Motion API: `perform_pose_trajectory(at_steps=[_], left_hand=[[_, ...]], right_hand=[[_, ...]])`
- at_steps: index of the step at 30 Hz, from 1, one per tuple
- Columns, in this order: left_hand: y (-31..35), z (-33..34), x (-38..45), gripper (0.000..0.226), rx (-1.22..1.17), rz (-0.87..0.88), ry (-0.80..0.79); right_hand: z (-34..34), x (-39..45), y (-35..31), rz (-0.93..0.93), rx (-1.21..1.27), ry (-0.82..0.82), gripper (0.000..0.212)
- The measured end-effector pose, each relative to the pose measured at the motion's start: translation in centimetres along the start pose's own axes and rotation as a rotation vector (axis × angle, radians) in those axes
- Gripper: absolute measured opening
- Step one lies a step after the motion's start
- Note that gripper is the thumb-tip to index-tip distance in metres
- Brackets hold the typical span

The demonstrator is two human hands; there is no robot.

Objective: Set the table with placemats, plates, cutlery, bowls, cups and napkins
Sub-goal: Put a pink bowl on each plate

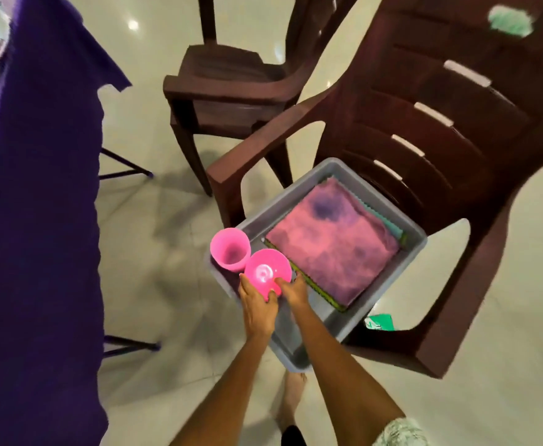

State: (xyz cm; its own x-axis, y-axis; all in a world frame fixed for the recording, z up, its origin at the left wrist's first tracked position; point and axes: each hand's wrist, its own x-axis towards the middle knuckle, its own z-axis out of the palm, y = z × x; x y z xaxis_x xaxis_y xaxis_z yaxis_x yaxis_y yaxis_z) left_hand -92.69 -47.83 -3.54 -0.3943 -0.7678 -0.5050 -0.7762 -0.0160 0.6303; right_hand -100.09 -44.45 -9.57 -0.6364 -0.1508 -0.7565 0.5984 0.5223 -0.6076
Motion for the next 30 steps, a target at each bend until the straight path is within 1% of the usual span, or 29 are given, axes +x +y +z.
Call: perform_pose_trajectory(at_steps=[2, 3, 6, 9, 12, 14, 17, 19, 21, 23, 25, 26, 28, 29, 30], left_hand=[[-0.1, 0.2, 0.8, 0.080, -0.035, -0.014, 0.022], [-0.2, 0.2, 1.1, 0.079, -0.051, -0.017, 0.032], [-0.1, -0.3, 1.5, 0.072, -0.068, -0.052, 0.022], [0.7, -1.2, 0.7, 0.062, -0.151, -0.083, -0.034], [1.7, -1.7, -1.1, 0.047, -0.301, -0.118, -0.116], [2.2, -3.4, -2.7, 0.039, -0.380, -0.112, -0.121], [3.0, -6.1, -4.0, 0.034, -0.452, -0.062, -0.108], [3.1, -8.6, -5.2, 0.029, -0.476, -0.025, -0.104], [3.3, -11.0, -6.4, 0.030, -0.527, -0.008, -0.093], [3.4, -14.1, -8.4, 0.036, -0.662, -0.058, -0.060], [2.7, -17.6, -10.6, 0.036, -0.834, -0.123, -0.061], [2.3, -19.2, -11.4, 0.036, -0.930, -0.152, -0.077], [1.1, -23.1, -13.1, 0.046, -1.128, -0.181, -0.136], [0.6, -25.3, -14.0, 0.050, -1.228, -0.188, -0.166], [0.2, -27.3, -14.6, 0.051, -1.309, -0.180, -0.164]], right_hand=[[-0.1, 0.7, -0.5, 0.027, 0.133, -0.067, 0.049], [-0.3, 0.6, -1.0, 0.041, 0.161, -0.107, 0.048], [-1.6, 0.1, -1.6, 0.058, 0.113, -0.198, 0.050], [-3.8, -1.9, -2.0, 0.075, 0.061, -0.205, 0.048], [-6.1, -4.1, -2.0, 0.152, 0.065, -0.204, 0.041], [-7.2, -6.7, -2.7, 0.175, 0.054, -0.225, 0.038], [-8.2, -11.1, -4.7, 0.119, -0.027, -0.275, 0.037], [-8.2, -14.8, -6.5, 0.048, -0.083, -0.291, 0.036], [-7.8, -18.2, -8.0, -0.018, -0.109, -0.314, 0.032], [-6.9, -22.0, -9.3, -0.054, -0.092, -0.345, 0.029], [-5.3, -25.8, -10.3, -0.092, -0.075, -0.393, 0.030], [-4.5, -27.4, -10.9, -0.112, -0.079, -0.425, 0.028], [-2.1, -31.0, -11.9, -0.150, -0.125, -0.481, 0.011], [-0.4, -32.5, -12.5, -0.165, -0.142, -0.496, 0.007], [1.3, -33.8, -13.2, -0.177, -0.165, -0.495, 0.007]])
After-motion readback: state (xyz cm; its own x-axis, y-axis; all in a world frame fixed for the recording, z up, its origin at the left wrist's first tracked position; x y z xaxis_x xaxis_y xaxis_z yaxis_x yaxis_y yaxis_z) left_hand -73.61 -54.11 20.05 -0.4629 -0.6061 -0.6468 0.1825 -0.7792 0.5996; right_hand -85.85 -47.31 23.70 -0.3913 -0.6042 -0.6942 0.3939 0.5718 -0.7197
